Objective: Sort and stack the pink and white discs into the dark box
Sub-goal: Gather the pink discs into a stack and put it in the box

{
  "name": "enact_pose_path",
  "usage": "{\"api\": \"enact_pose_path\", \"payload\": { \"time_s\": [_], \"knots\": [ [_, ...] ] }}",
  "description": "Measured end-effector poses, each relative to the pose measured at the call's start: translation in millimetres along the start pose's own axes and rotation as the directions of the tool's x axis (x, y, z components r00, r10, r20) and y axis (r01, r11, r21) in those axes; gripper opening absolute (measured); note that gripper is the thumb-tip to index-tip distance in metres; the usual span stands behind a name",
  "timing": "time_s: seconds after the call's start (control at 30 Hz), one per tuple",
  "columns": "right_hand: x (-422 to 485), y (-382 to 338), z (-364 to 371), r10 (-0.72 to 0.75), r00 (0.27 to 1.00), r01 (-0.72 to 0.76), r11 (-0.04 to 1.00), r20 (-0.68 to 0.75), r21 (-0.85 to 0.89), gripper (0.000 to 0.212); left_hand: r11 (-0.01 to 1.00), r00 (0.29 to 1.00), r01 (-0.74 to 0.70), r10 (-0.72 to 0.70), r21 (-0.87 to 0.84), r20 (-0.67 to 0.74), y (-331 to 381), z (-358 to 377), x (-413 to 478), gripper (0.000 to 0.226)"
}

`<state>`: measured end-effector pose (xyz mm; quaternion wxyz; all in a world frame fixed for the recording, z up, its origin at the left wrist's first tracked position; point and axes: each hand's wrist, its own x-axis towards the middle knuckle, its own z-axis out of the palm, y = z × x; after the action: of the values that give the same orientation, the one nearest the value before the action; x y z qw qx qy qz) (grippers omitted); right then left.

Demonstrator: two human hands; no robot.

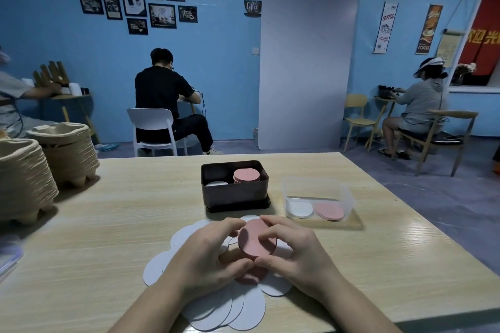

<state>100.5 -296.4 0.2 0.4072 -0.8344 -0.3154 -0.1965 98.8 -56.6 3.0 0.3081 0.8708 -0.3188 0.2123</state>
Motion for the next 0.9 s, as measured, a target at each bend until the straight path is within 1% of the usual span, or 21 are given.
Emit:
{"api": "enact_pose_path", "payload": {
  "time_s": [0.1, 0.27, 0.4, 0.5, 0.63, 0.77, 0.9],
  "knots": [
    [-1, 1, -1, 0.013, 1.000, -0.013, 1.000, 0.002, 0.020, 0.028, 0.999, 1.000, 0.028, -0.028, -0.025, -0.004, -1, 2, -1, 0.048],
    [0, 2, 2, 0.010, 1.000, -0.010, 1.000, 0.030, 0.000, 0.032, 1.000, 1.000, 0.024, -0.024, 0.008, -0.014, -4, 4, -2, 0.048],
    [1, 1, 3, -0.003, 0.999, 0.003, 1.000, 0.033, -0.014, 0.031, 0.999, 0.999, 0.043, -0.043, -0.016, 0.009, 1, 2, -1, 0.046],
    [1, 2, 1, 0.025, 0.999, -0.025, 0.999, 0.029, -0.030, 0.029, 0.999, 0.998, 0.042, -0.043, 0.025, 0.044, 2, 1, -1, 0.053],
    [-3, 7, -10, 0.060, 0.998, -0.058, 0.992, 0.022, -0.109, 0.031, 0.997, 0.991, 0.063, -0.066, 0.035, 0.118, 1, -1, 2, 0.066],
    [-10, 12, -17, 0.101, 0.995, -0.101, 0.985, -0.005, -0.141, 0.033, 0.996, 0.985, 0.066, -0.075, 0.064, 0.156, 2, -1, 2, 0.071],
    [-14, 13, -16, 0.147, 0.988, -0.151, 0.980, -0.039, -0.129, 0.035, 0.987, 0.979, 0.052, -0.081, 0.154, 0.188, 3, -1, 4, 0.073]
  ]
}}
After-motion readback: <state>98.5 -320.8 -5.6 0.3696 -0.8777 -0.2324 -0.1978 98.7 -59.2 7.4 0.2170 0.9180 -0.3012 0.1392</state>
